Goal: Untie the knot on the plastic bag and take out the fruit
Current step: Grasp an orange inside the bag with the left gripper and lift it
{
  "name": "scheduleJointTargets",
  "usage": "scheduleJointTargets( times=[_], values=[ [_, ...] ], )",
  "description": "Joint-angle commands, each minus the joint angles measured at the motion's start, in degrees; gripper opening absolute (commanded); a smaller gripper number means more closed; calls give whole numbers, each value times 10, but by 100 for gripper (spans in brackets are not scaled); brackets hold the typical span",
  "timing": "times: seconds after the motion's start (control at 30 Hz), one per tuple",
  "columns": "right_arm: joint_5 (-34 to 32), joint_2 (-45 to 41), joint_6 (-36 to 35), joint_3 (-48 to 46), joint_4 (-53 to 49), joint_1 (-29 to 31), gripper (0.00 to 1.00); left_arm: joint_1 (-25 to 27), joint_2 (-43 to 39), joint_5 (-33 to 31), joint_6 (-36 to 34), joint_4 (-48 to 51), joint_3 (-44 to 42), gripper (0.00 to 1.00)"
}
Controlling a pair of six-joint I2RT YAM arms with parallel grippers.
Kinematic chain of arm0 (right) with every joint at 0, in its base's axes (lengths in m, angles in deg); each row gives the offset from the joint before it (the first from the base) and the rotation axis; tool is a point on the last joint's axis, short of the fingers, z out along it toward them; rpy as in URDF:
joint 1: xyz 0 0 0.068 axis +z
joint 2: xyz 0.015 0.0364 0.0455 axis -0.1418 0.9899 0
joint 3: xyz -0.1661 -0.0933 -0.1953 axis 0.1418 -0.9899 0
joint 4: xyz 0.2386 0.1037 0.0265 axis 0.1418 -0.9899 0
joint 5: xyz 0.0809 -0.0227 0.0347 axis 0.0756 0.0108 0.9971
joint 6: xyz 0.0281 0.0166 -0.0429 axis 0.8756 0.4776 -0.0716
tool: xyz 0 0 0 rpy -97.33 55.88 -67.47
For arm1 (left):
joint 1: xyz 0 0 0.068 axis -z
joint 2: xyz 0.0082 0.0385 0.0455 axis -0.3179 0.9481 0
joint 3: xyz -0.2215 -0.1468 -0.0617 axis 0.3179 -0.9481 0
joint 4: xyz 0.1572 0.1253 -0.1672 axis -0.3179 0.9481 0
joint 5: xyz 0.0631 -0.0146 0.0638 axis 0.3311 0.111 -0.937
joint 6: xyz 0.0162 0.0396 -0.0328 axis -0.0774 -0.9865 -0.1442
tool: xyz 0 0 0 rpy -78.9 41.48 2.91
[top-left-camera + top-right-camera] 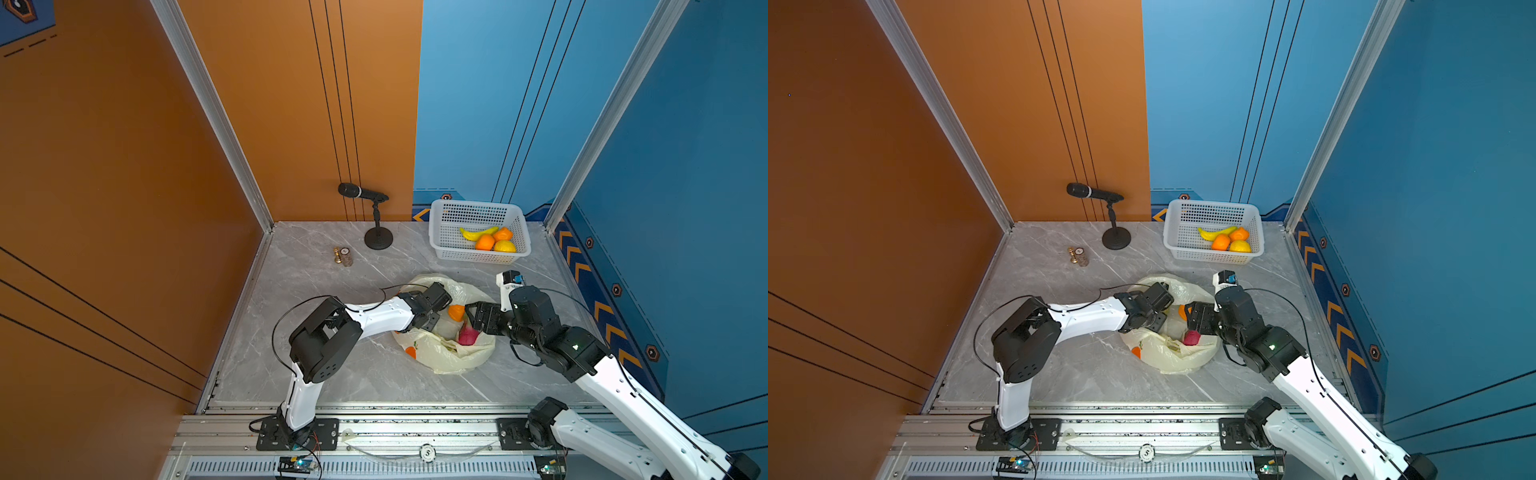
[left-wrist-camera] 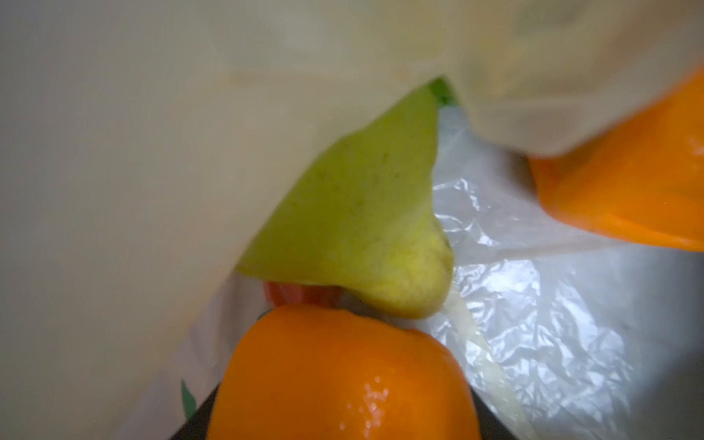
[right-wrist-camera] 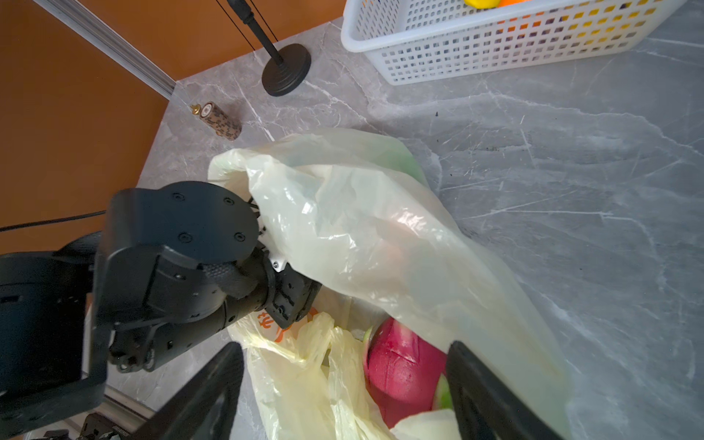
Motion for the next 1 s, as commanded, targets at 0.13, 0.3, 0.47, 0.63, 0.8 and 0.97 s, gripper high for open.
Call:
scheduleJointTargets(
  times=[0.13, 0.3, 0.47, 0.63, 0.8, 0.97],
  values=[
    [-29, 45, 17, 23, 20, 1, 84, -1, -64, 46, -12, -20, -31, 53],
    [-34, 80, 18, 40, 30, -2, 84, -1, -106, 79, -41, -57, -58, 49],
    [-39, 119, 0, 73, 33, -23, 84, 2, -153, 139, -81, -133, -101, 46],
    [-29, 156, -6, 93, 35, -39, 84, 5, -201, 166, -113, -202, -146, 45],
    [3, 176, -10, 107, 23, -50, 84, 8, -240, 187, -133, -265, -193, 44],
    [23, 125, -9, 97, 26, -60, 88, 12, -270, 215, -154, -335, -223, 44]
  ],
)
